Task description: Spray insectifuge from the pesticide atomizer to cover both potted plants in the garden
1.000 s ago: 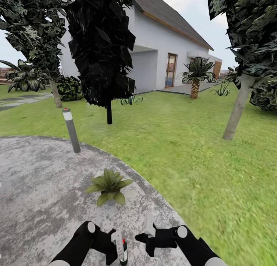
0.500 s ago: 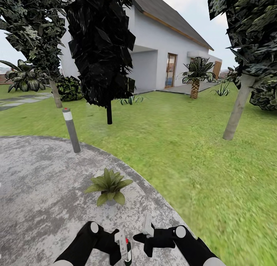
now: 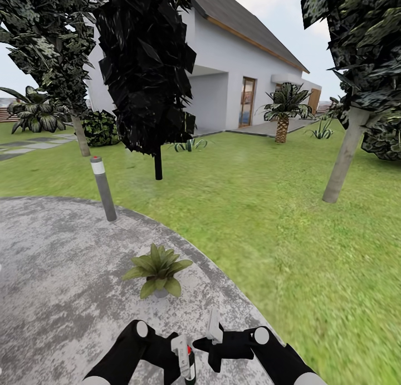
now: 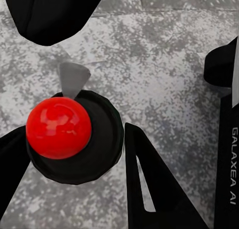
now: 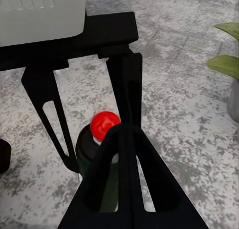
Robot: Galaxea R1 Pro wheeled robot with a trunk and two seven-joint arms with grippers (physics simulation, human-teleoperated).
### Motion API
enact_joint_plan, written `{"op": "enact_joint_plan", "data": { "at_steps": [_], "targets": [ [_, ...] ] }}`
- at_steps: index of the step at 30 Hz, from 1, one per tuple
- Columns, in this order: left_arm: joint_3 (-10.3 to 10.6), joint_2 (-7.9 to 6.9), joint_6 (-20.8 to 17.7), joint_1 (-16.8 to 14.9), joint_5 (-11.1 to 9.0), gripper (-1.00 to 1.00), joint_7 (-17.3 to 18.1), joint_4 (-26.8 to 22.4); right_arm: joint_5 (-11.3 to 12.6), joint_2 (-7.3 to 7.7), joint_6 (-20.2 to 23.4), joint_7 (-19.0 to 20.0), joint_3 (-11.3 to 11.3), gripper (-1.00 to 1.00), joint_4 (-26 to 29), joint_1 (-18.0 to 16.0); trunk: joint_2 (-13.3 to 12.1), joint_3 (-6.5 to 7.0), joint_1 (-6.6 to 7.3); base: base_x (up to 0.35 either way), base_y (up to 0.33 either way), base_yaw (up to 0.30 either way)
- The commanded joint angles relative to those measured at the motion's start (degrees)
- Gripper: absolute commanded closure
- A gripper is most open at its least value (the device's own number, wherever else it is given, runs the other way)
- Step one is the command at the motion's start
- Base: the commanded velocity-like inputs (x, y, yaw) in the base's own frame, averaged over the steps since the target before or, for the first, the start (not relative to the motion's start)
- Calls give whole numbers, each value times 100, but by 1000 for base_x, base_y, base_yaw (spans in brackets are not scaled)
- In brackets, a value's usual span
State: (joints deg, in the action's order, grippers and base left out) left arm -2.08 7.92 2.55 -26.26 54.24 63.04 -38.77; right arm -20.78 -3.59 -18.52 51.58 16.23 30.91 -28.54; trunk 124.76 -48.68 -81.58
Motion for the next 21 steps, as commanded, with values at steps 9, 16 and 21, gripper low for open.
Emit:
{"op": "enact_joint_plan", "data": {
  "at_steps": [9,16,21],
  "targets": [
    [-32,15,51,-11,24,100,33,-15,-49,-1,-28,1,-6,100,3,-2,3,-6,1,0,0,0],
    [-22,11,58,-11,-319,100,36,-16,-49,-1,-28,1,-6,100,3,-2,3,-6,1,0,0,0],
    [-21,8,59,-11,-335,100,41,-16,-49,-1,-28,1,-6,100,3,-2,3,-6,1,0,0,0]
  ]
}}
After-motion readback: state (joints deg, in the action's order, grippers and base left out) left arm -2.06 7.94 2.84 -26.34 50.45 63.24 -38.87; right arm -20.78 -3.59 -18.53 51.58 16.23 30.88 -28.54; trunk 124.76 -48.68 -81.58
